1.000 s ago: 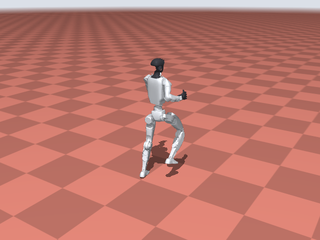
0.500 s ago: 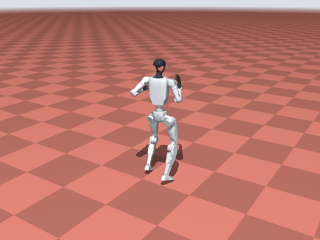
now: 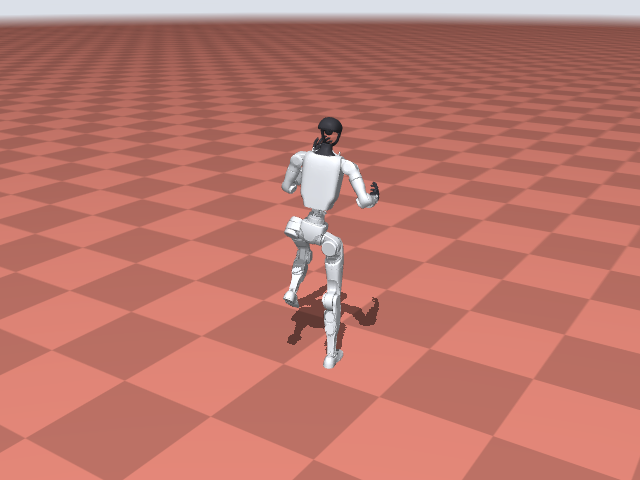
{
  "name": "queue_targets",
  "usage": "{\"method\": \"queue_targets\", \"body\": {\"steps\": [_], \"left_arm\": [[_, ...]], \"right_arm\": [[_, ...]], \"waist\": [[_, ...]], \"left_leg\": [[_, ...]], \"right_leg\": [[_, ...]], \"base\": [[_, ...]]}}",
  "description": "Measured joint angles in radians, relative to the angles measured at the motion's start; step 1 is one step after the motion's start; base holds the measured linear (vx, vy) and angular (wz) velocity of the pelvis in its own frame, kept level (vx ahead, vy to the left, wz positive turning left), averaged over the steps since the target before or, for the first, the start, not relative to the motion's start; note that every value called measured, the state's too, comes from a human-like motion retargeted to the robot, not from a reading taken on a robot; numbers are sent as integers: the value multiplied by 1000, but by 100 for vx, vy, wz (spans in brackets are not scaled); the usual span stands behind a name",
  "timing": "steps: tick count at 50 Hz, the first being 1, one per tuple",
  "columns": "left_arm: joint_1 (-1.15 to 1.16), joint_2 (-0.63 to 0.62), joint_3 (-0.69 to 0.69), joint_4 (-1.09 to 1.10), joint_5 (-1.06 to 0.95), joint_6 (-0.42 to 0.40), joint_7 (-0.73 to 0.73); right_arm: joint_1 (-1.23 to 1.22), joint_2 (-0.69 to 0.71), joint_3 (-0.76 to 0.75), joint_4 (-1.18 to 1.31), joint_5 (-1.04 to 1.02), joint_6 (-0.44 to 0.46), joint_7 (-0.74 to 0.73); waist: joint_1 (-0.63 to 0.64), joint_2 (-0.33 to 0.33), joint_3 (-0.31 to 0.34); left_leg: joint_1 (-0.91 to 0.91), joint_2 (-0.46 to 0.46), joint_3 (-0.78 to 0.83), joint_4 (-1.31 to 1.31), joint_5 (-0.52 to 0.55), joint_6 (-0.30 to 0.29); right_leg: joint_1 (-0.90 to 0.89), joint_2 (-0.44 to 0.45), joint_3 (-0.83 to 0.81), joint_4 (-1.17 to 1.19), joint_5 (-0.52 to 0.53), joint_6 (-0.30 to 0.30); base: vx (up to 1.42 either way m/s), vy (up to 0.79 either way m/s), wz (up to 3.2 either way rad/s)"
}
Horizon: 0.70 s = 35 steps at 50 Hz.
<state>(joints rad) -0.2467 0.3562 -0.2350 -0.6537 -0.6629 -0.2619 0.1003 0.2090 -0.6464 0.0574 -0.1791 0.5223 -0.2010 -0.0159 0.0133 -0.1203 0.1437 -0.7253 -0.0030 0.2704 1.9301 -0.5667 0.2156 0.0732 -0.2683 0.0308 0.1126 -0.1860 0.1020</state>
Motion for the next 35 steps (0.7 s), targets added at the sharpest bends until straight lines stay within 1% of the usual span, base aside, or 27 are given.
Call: {"method": "queue_targets", "body": {"steps": [2,3,4,5,7,8,10,11,12,13,15,16,17,18,19,20,21,22,23,25,27,28,30,32,33,34,35], "left_arm": [[164,91,72,97,31,6,3],[274,125,142,130,17,11,-11],[384,140,213,144,-14,17,-27],[494,144,285,147,-53,22,-44],[654,167,326,82,-112,12,-43],[707,198,321,35,-134,5,-44],[783,259,309,-57,-172,4,-82],[818,259,311,-92,-192,15,-113],[853,248,312,-123,-214,31,-142],[890,214,311,-149,-240,56,-170],[904,132,298,-177,-263,103,-215],[869,103,290,-175,-288,121,-195],[819,72,282,-169,-302,137,-174],[740,38,275,-158,-291,151,-153],[643,3,256,-134,-268,156,-131],[537,-32,231,-104,-240,155,-107],[384,-68,183,-49,-185,123,-62],[220,-100,133,6,-130,94,-8],[34,-125,81,59,-74,71,61],[-314,-155,17,126,44,44,155],[-511,-170,35,125,110,22,165],[-538,-170,55,101,126,4,169],[-494,-170,72,33,147,-29,190],[-391,-175,56,-31,137,-36,184],[-344,-171,44,-55,120,-32,169],[-296,-159,47,-74,115,-19,143],[-248,-145,57,-91,115,-1,110]], "right_arm": [[-230,-47,19,15,-76,-44,-101],[-351,-62,7,-17,-89,-52,-112],[-458,-56,-3,-66,-85,-55,-108],[-559,-41,-12,-123,-73,-55,-97],[-573,-1,-14,-282,-33,-67,-109],[-523,11,-21,-365,-10,-73,-111],[-388,43,-50,-507,48,-75,-65],[-326,68,-49,-551,71,-75,-30],[-265,93,-44,-589,86,-75,0],[-204,120,-27,-615,86,-78,17],[-101,177,-4,-624,37,-85,28],[-61,197,8,-593,4,-73,6],[-24,216,20,-558,-36,-62,-13],[6,232,28,-515,-90,-52,-25],[35,241,41,-465,-132,-43,-38],[63,246,57,-412,-169,-35,-52],[82,249,78,-356,-186,-37,-68],[105,248,92,-309,-190,-38,-80],[135,243,94,-279,-170,-36,-87],[231,204,59,-273,-89,-45,-43],[352,118,-4,-326,-13,-62,29],[407,69,-31,-356,11,-71,53],[508,-16,-79,-408,59,-83,80],[578,-36,-112,-429,100,-82,89],[592,-24,-123,-423,100,-76,95],[581,-12,-124,-406,90,-67,90],[557,1,-119,-384,76,-57,80]], "waist": [[59,-2,38],[84,-5,67],[98,-14,80],[106,-26,86],[110,-47,16],[118,-56,-28],[149,-81,-90],[165,-80,-98],[183,-66,-99],[200,-30,-86],[234,87,-5],[233,105,-12],[226,131,-12],[210,171,6],[185,196,11],[156,212,10],[109,210,14],[57,205,24],[-5,194,47],[-100,178,71],[-130,171,15],[-139,172,-26],[-167,200,-100],[-193,242,-139],[-193,246,-150],[-186,247,-153],[-175,247,-151]], "left_leg": [[-221,26,-25,327,-44,-64],[-295,26,-38,422,-59,-103],[-351,23,-42,466,-64,-118],[-398,19,-43,483,-62,-122],[-421,6,-38,382,-28,-47],[-402,0,-35,295,-8,-5],[-299,-15,-21,56,40,44],[-207,-19,-25,-104,87,33],[-102,-17,-37,-273,141,12],[30,-4,-66,-463,211,-31],[364,65,-148,-916,391,-157],[457,76,-189,-1128,479,-174],[550,97,-229,-1327,548,-197],[644,137,-266,-1500,578,-232],[701,169,-278,-1593,506,-244],[739,197,-277,-1646,384,-245],[735,202,-269,-1642,239,-211],[717,200,-277,-1616,115,-162],[670,182,-317,-1546,31,-85],[530,140,-408,-1341,-47,18],[505,123,-384,-1369,15,-2],[554,120,-347,-1479,86,-20],[670,131,-306,-1714,293,-87],[727,165,-280,-1808,472,-180],[738,172,-242,-1809,514,-207],[738,170,-202,-1776,521,-210],[732,164,-160,-1727,512,-203]], "right_leg": [[-23,4,9,14,-204,-82],[-59,10,45,66,-264,-123],[-117,13,76,144,-297,-142],[-184,14,104,234,-315,-150],[-188,-7,65,166,-199,-111],[-151,-17,27,74,-97,-82],[-87,-31,-25,-58,115,-9],[-70,-25,-25,-60,162,1],[-56,-9,-26,-35,180,-6],[-44,24,-29,44,141,-44],[-77,128,-60,436,-38,-137],[-224,146,-76,789,-136,-122],[-354,176,-91,1106,-223,-121],[-447,227,-104,1351,-287,-147],[-553,265,-116,1578,-334,-154],[-666,297,-129,1797,-372,-151],[-779,306,-141,1968,-388,-126],[-879,311,-153,2117,-403,-99],[-953,305,-164,2220,-412,-70],[-1050,273,-184,2306,-427,-54],[-1075,210,-169,2225,-427,-126],[-1048,178,-160,2135,-427,-169],[-914,154,-180,1859,-415,-211],[-692,163,-235,1445,-363,-173],[-569,154,-263,1208,-324,-140],[-431,145,-292,933,-263,-134],[-287,137,-323,639,-191,-141]], "base": [[-21,-6,-61],[-16,1,-101],[-10,5,-100],[5,6,-27],[24,4,81],[33,3,132],[33,6,100],[27,10,11],[23,12,-71],[20,12,-122],[16,12,-148],[14,10,-103],[10,9,-55],[3,9,-29],[-3,8,-5],[-10,7,34],[-15,6,80],[-19,4,149],[-19,2,181],[-11,1,157],[13,3,-8],[27,1,-75],[34,-3,-52],[31,-8,35],[23,-7,50],[16,-6,35],[11,-9,-2]]}}
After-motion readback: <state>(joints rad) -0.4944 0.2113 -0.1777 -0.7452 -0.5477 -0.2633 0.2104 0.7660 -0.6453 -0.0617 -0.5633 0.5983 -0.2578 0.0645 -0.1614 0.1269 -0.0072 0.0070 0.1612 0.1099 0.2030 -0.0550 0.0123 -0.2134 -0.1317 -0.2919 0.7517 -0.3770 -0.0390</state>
